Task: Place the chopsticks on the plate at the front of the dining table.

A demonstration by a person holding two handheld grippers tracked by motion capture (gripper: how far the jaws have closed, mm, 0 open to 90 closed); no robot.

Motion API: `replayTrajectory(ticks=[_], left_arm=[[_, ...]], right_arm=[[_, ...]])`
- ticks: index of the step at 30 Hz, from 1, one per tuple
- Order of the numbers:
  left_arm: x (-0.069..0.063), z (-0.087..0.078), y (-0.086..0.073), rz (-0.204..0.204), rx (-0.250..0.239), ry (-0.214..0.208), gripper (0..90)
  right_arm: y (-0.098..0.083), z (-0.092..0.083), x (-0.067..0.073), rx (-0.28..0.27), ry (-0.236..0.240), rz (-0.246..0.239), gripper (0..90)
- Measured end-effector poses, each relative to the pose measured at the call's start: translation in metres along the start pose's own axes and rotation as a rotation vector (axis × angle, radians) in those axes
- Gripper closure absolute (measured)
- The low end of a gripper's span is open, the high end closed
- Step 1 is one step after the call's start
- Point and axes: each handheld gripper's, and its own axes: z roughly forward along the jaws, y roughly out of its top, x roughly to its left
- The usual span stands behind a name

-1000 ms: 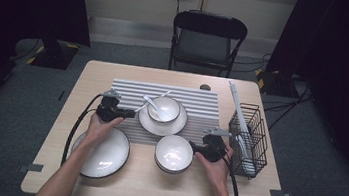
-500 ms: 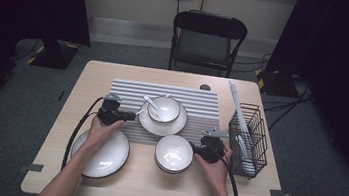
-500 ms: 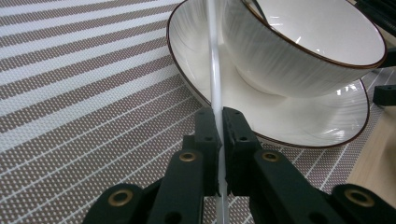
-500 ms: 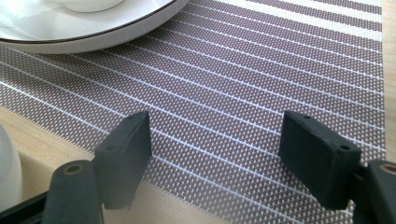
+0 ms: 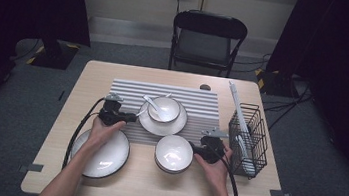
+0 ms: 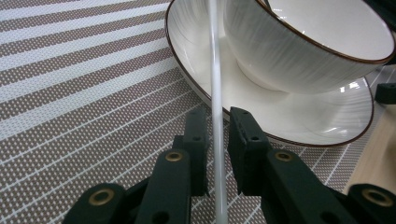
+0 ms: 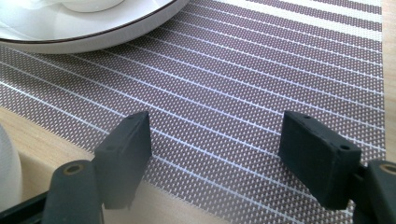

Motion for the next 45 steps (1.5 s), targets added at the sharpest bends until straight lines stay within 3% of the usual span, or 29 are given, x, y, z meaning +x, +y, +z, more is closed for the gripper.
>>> replayTrajectory(ticks=[5, 16, 19, 24, 31, 36, 45], left_arm=[[0.003, -0.004, -0.002, -0.009, -0.006, -0.006, 74.1], [0.0, -0.017, -0.002, 0.022, 0.004, -0.018, 67.6], [-0.001, -0.022, -0.003, 0.027, -0.014, -0.018, 68.8], [0.001, -0.026, -0.011, 0.017, -0.001, -0.019, 72.7], [-0.002, -0.031, -0.011, 0.052, 0.018, -0.005, 72.4], [-0.003, -0.032, -0.012, 0.053, 0.019, -0.001, 72.8], [-0.009, -0.03, -0.011, 0.09, 0.048, 0.0, 81.2]], right_arm=[[0.0, 0.0, 0.0, 0.0, 0.0, 0.0, 24.5], [0.0, 0.0, 0.0, 0.0, 0.0, 0.0, 24.5], [0.0, 0.0, 0.0, 0.0, 0.0, 0.0, 24.5], [0.0, 0.0, 0.0, 0.0, 0.0, 0.0, 24.5], [0.0, 0.0, 0.0, 0.0, 0.0, 0.0, 24.5], [0.0, 0.0, 0.0, 0.0, 0.0, 0.0, 24.5], [0.0, 0.0, 0.0, 0.0, 0.0, 0.0, 24.5]])
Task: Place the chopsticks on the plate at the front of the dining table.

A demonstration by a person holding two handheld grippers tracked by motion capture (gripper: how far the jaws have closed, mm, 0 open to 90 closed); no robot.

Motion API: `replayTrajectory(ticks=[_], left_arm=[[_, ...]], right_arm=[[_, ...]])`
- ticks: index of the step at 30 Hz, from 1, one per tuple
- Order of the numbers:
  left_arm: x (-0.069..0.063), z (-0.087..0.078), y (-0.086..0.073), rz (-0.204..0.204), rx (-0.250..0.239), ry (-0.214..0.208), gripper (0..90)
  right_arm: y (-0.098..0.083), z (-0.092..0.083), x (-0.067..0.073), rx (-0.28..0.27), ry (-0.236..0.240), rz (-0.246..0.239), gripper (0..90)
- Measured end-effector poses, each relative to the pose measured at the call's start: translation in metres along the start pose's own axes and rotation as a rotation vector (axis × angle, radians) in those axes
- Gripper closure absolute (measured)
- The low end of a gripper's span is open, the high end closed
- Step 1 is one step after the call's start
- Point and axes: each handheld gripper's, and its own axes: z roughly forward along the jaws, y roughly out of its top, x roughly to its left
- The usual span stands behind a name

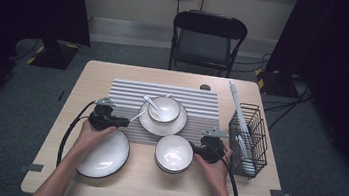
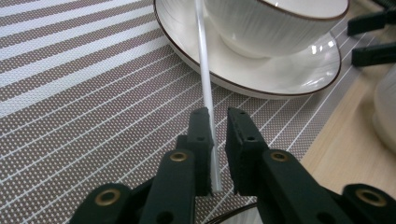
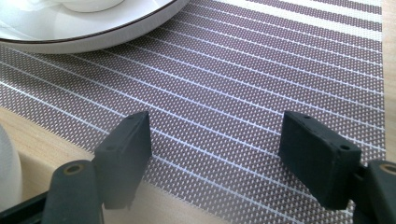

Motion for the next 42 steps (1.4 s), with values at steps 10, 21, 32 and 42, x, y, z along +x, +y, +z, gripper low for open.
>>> replayTrajectory(ticks=[10, 21, 32, 42], left_arm=[[-0.001, 0.009, 0.004, -0.021, -0.022, -0.017, 85.3], [-0.006, 0.012, 0.005, -0.018, -0.025, -0.026, 84.2], [-0.002, 0.005, 0.006, -0.027, -0.065, -0.04, 72.5], [0.0, -0.006, 0.006, -0.024, -0.087, -0.014, 49.5]], right_arm=[[0.0, 0.0, 0.0, 0.0, 0.0, 0.0, 24.5], [0.0, 0.0, 0.0, 0.0, 0.0, 0.0, 24.5], [0.0, 0.0, 0.0, 0.0, -0.001, 0.0, 24.5], [0.0, 0.0, 0.0, 0.0, -0.001, -0.001, 24.6]])
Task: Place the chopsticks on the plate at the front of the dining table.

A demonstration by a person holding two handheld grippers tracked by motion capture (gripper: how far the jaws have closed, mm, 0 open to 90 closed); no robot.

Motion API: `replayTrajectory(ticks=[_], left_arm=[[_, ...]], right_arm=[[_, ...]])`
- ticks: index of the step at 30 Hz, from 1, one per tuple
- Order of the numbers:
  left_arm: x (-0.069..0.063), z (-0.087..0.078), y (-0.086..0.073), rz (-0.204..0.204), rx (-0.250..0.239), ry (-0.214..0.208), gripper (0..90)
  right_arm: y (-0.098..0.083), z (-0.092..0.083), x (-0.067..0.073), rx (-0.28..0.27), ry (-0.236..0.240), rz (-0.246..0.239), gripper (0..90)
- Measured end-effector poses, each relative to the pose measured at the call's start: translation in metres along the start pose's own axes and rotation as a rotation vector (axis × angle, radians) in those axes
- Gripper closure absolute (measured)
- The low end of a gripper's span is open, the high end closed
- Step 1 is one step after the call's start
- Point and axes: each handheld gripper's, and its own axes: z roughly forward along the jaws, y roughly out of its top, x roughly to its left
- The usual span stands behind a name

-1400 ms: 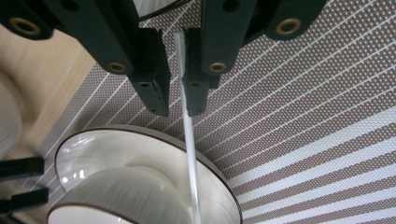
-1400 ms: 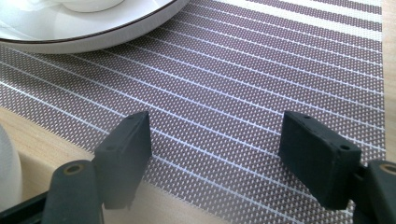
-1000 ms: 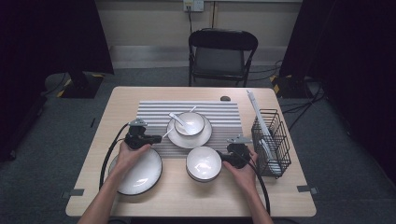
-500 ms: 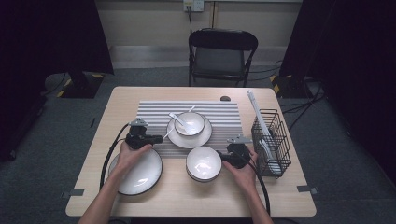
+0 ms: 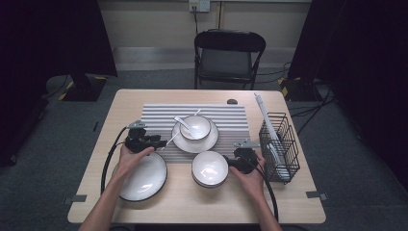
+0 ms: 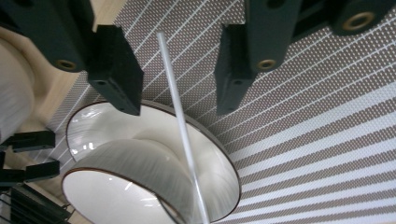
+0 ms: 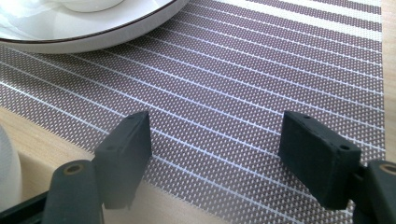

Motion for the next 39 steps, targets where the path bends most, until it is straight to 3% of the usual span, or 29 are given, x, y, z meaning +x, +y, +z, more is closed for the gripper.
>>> replayTrajectory(ticks=[12, 17, 21, 24, 34, 39], left_arm=[[-0.004, -0.018, 0.002, 0.02, -0.021, 0.045, 34.5], [-0.001, -0.025, 0.0, 0.015, -0.004, 0.06, 30.9], [0.001, -0.031, -0.006, 0.007, -0.026, 0.068, 29.8], [0.003, -0.035, -0.012, 0.018, -0.013, 0.094, 29.3], [0.01, -0.045, -0.025, -0.003, -0.014, 0.095, 28.0], [0.007, -0.05, -0.024, 0.024, -0.018, 0.095, 29.1]], right_arm=[[0.0, 0.0, 0.0, 0.001, 0.001, -0.003, 24.5], [0.0, 0.0, -0.001, 0.002, 0.004, -0.008, 24.1], [0.001, 0.001, -0.001, 0.003, 0.007, -0.014, 24.0], [0.001, 0.001, -0.001, 0.004, 0.008, -0.015, 23.9], [0.003, 0.001, -0.001, 0.023, 0.005, -0.006, 23.9], [0.013, -0.005, -0.003, 0.035, 0.006, 0.0, 24.3]])
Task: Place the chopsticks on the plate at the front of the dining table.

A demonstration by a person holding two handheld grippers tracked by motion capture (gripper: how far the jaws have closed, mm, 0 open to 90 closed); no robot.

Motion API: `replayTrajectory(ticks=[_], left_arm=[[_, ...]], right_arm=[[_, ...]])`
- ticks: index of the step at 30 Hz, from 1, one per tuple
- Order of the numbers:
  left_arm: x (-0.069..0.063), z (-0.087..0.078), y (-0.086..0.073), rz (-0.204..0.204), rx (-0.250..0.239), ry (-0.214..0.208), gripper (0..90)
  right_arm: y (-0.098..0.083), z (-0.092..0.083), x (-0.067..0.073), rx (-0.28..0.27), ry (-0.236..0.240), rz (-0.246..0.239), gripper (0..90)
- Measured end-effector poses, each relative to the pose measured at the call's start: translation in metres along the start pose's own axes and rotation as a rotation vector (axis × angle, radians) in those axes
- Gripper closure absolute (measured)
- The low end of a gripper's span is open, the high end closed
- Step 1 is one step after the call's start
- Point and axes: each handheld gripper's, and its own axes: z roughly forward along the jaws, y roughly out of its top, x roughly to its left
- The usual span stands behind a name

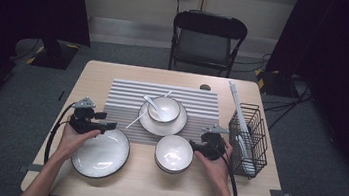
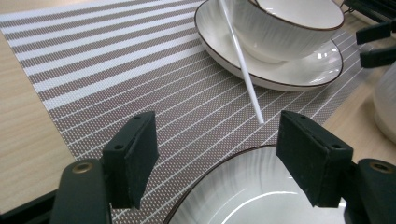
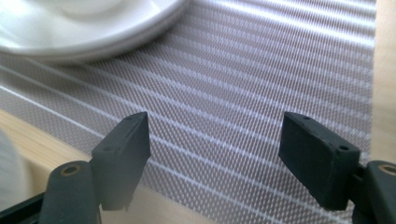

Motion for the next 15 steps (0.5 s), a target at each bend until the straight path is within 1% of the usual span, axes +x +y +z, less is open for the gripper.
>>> replayTrajectory(ticks=[1, 3, 4, 5, 6, 8, 10, 11, 12, 14, 15], left_arm=[[-0.001, -0.001, 0.001, 0.007, -0.007, -0.002, 29.2], [-0.001, 0.0, 0.001, 0.002, -0.011, -0.007, 29.3], [-0.001, 0.001, 0.0, -0.005, -0.007, -0.009, 29.3], [-0.002, 0.002, 0.0, 0.001, -0.004, -0.003, 29.3], [-0.002, 0.002, 0.0, 0.008, 0.004, -0.005, 29.3], [-0.003, 0.003, 0.001, -0.002, -0.003, -0.016, 29.3], [-0.002, 0.003, 0.001, -0.006, -0.008, -0.036, 29.8], [-0.003, 0.003, 0.001, -0.006, -0.009, -0.03, 29.8], [-0.004, 0.004, 0.001, -0.005, -0.002, -0.023, 29.7], [-0.004, 0.005, 0.0, 0.0, 0.005, -0.021, 29.5], [-0.004, 0.005, 0.0, 0.001, 0.005, -0.023, 29.5]], right_arm=[[0.003, -0.003, 0.0, -0.019, 0.006, 0.005, 24.7], [0.01, -0.008, 0.001, -0.037, -0.005, -0.012, 25.1], [0.013, -0.009, 0.001, -0.042, -0.003, -0.011, 25.1], [0.016, -0.011, 0.001, -0.053, -0.002, -0.004, 25.3], [0.018, -0.013, 0.001, -0.068, 0.002, -0.001, 26.1], [0.023, -0.015, 0.004, -0.077, -0.004, -0.008, 26.9], [0.027, -0.017, 0.006, -0.088, -0.006, -0.024, 28.0], [0.029, -0.019, 0.005, -0.095, -0.001, -0.022, 28.1], [0.031, -0.02, 0.005, -0.105, 0.009, -0.009, 28.4], [0.036, -0.023, 0.004, -0.119, 0.011, 0.003, 28.8], [0.038, -0.024, 0.003, -0.123, 0.022, 0.01, 28.9]])
